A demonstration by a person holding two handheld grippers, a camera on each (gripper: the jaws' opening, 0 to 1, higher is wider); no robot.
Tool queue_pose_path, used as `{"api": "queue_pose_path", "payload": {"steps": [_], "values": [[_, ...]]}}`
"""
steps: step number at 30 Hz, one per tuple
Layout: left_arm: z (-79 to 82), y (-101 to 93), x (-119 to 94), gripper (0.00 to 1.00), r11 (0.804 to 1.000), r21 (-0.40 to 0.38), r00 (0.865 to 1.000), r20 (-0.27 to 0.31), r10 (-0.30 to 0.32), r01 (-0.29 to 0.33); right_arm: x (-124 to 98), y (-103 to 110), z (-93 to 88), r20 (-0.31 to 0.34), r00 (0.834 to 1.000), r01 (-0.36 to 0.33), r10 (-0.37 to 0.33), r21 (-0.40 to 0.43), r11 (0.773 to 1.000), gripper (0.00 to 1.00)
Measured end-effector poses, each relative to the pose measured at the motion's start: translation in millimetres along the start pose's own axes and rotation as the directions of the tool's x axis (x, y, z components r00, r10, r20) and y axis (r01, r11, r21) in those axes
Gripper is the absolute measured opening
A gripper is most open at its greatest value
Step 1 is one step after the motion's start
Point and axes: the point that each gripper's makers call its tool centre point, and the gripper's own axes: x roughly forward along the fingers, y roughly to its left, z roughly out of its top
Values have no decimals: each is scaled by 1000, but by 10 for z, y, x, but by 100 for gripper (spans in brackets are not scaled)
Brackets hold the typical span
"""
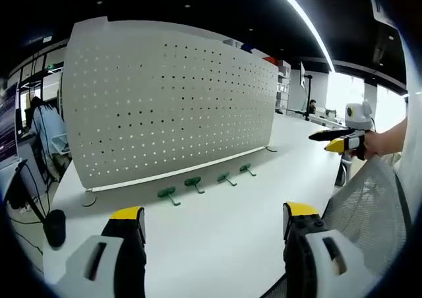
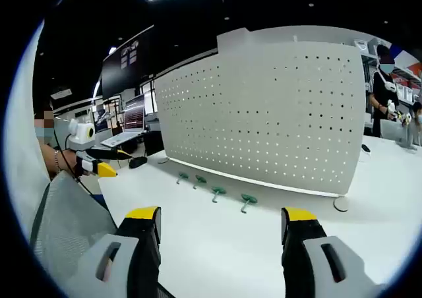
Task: Insert the hook assembly into the mounting plate slot until the hook locks in place.
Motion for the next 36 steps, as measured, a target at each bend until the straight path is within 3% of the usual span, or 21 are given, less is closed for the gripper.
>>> {"api": "queue_pose_path", "payload": {"steps": [36], "values": [[-43,-24,54,87,999,31,999,-36,-26,27,49,32,-42,-21,1000,-22,22,-1,1000,71]]}}
